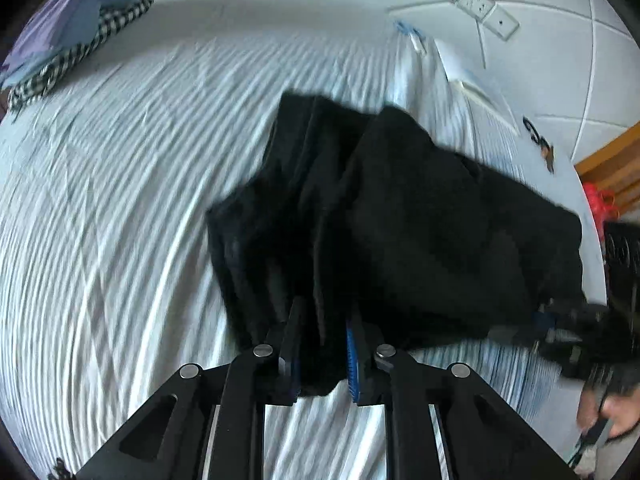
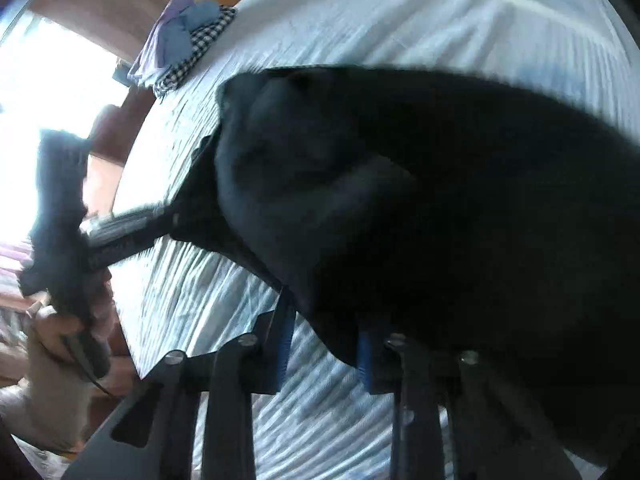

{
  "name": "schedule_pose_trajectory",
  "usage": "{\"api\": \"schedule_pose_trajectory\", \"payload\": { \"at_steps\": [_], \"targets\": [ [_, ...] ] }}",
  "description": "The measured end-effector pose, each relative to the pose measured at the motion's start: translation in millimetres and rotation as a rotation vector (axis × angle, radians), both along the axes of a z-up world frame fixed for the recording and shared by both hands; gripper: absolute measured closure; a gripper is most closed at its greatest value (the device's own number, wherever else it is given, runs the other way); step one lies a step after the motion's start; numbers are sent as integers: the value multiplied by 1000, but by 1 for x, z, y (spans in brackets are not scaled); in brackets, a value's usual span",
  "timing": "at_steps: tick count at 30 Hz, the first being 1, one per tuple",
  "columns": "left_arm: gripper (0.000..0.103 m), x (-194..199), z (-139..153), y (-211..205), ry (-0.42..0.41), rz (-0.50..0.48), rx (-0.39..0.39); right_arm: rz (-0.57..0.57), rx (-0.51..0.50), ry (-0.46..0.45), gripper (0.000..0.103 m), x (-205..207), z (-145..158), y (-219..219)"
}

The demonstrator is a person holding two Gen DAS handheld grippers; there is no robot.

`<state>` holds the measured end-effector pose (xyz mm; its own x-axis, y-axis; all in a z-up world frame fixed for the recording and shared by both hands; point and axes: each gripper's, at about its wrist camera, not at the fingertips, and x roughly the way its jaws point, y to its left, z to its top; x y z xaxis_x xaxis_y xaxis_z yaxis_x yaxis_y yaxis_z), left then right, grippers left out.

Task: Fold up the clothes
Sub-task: 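Grasp the folded T-shirt with both grippers and fold it over again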

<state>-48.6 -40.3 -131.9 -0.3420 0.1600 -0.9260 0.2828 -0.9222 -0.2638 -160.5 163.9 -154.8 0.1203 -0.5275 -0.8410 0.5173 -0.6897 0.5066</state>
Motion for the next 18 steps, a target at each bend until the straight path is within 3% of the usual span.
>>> {"api": "schedule_pose_trajectory", "payload": {
  "at_steps": [3, 6, 7, 9, 11, 12, 14, 15, 18],
  "targets": [
    [76, 5, 16, 9, 6, -41, -65, -21, 27, 21, 77, -2, 9, 8],
    [59, 4, 49, 14, 76, -40, -146, -41, 50, 168, 72, -2, 45, 14],
    [51, 3, 60, 15, 112, -36, -154, -56, 45, 218, 65, -3, 58, 15],
    [48, -5, 70, 19, 155, -42, -176, -92, 6, 286, 49, -7, 77, 14],
    [48, -16, 68, 25, 165, -61, -214, -79, -60, 287, 47, -12, 84, 4],
    [49, -22, 67, 28, 169, -70, -233, -57, -63, 267, 47, -14, 80, -5],
    [55, -31, 58, 29, 145, -74, -235, -25, -40, 222, 81, -17, 67, -23],
    [66, -34, 52, 28, 129, -75, -229, -14, -21, 196, 84, -19, 58, -31],
    [74, -36, 30, 29, 76, -84, -230, 15, 2, 141, 85, -20, 33, -42]
  ]
}}
